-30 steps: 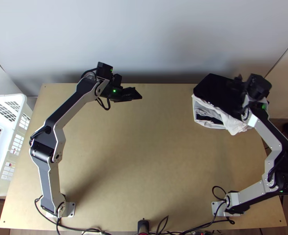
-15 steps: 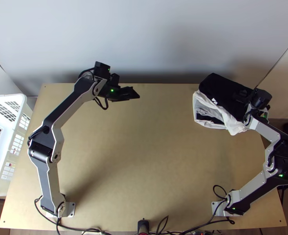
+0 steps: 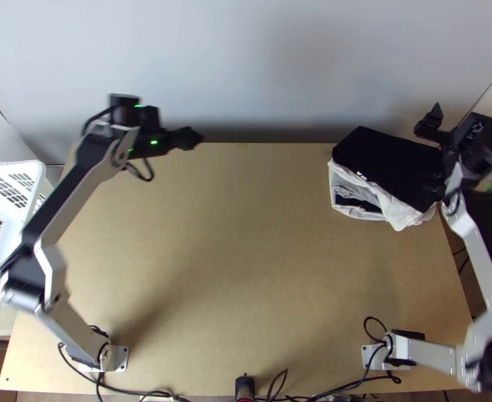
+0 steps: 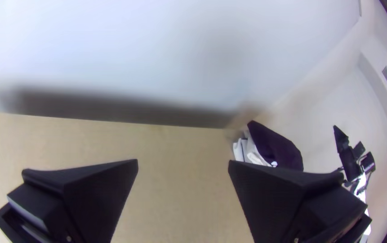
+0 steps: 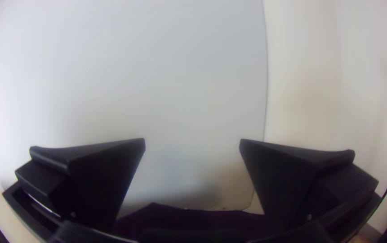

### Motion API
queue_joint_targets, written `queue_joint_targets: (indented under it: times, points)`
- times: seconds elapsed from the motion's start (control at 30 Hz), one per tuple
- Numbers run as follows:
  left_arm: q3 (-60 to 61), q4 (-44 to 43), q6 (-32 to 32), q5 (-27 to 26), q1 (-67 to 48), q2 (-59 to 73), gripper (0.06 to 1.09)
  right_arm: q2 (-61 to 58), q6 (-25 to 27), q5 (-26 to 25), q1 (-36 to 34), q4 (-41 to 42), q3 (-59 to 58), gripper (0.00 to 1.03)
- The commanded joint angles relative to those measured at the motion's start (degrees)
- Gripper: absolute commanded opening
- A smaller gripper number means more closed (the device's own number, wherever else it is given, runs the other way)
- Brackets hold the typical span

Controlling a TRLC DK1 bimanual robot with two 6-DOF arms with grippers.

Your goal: Fold the t-shirt

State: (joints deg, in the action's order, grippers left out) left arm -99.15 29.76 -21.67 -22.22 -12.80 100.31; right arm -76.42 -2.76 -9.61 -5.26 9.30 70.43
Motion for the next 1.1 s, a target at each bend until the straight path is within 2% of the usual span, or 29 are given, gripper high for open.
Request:
queue_joint_targets:
  times: [0.0,0.2,0.37,0.47,0.63,0.73,0.83,1.07]
  points:
    - [18.5,-8.8,-0.3,4.9,6.4,-19.4,1.04,18.4,0.0,2.8,8.5,-4.5,-6.8,0.98]
    - [38.8,-16.9,-0.3,6.3,14.6,-38.9,1.04,36.6,-0.2,3.1,16.8,-4.0,-25.9,0.98]
    - [52.7,-17.8,2.2,6.0,20.7,-50.7,1.04,47.2,-2.2,3.0,16.2,-4.4,-38.6,0.98]
    - [61.5,-21.7,4.4,6.0,22.4,-56.9,1.04,52.5,-2.3,3.0,15.3,-4.4,-44.2,0.98]
    - [70.1,-22.5,7.6,6.1,24.8,-62.0,1.03,61.4,-2.7,3.0,14.7,-4.2,-51.3,0.98]
    - [77.6,-26.7,10.8,6.3,24.8,-67.0,1.03,68.2,-2.7,3.0,14.7,-3.8,-56.4,0.98]
    - [80.4,-26.1,11.1,6.3,24.8,-71.3,1.03,76.8,-2.5,3.0,14.8,-4.1,-61.4,0.98]
    - [86.6,-25.8,16.0,6.3,27.1,-80.4,1.03,76.6,-5.6,2.9,13.7,-6.5,-63.8,0.98]
